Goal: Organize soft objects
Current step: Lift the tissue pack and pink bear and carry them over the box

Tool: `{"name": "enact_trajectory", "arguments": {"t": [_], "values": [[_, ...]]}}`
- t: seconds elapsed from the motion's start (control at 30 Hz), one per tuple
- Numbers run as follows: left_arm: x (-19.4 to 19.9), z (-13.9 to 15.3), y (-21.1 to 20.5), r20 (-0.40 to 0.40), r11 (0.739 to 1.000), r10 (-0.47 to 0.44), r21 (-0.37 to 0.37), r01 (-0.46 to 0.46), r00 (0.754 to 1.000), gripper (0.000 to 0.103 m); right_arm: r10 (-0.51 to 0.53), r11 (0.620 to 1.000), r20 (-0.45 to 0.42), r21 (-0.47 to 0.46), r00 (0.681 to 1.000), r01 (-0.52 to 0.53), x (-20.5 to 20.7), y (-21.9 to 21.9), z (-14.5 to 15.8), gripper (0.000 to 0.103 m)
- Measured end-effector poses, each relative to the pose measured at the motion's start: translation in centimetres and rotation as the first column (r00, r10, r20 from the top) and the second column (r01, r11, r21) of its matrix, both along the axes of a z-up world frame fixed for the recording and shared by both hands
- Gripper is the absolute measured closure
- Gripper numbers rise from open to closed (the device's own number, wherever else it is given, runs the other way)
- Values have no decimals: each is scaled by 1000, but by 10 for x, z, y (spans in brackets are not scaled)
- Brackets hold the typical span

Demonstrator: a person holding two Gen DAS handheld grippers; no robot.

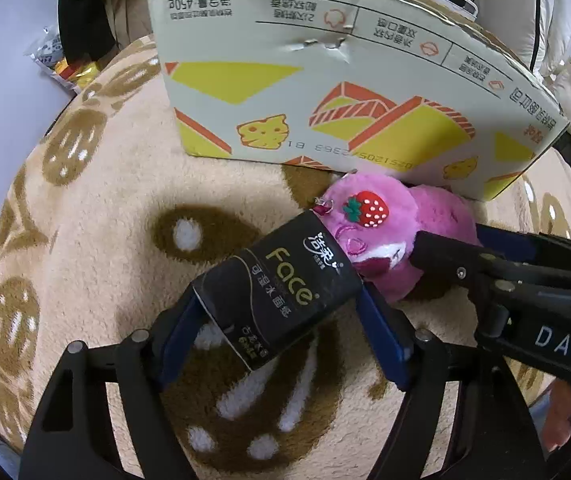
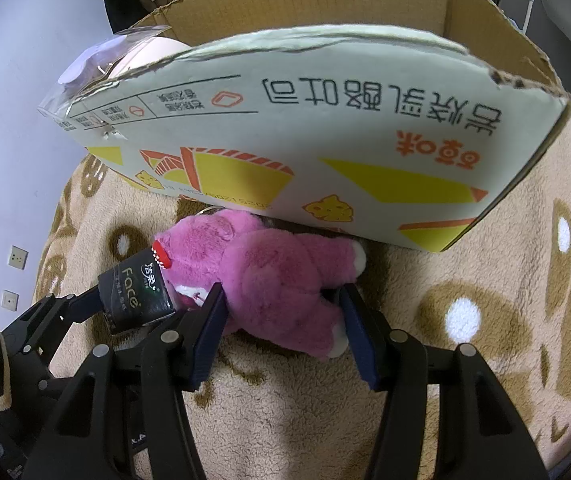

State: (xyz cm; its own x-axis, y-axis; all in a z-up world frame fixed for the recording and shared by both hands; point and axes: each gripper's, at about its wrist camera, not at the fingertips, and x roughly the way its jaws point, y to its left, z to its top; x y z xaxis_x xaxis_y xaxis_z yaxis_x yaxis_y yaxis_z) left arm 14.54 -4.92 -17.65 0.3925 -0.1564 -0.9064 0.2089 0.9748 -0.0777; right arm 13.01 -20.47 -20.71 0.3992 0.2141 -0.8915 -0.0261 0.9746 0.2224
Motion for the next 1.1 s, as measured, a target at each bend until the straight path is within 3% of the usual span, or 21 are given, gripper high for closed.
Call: {"name": "enact_trajectory", "arguments": {"t": [0.37, 0.73, 1.1], "values": [[-12, 7, -8, 38, 1000, -8, 30, 7, 999, 31, -2, 1000, 44, -27, 999, 3, -4, 4, 9, 46], [-25, 24, -2, 86, 999, 14, 46, -18, 996, 33, 18, 999, 39, -41, 999, -17, -14, 7, 14, 62], [-36, 39, 1, 131, 998, 18, 52, -25, 991, 33, 8, 999, 67, -45, 998, -5, -27, 7, 20, 66]]}}
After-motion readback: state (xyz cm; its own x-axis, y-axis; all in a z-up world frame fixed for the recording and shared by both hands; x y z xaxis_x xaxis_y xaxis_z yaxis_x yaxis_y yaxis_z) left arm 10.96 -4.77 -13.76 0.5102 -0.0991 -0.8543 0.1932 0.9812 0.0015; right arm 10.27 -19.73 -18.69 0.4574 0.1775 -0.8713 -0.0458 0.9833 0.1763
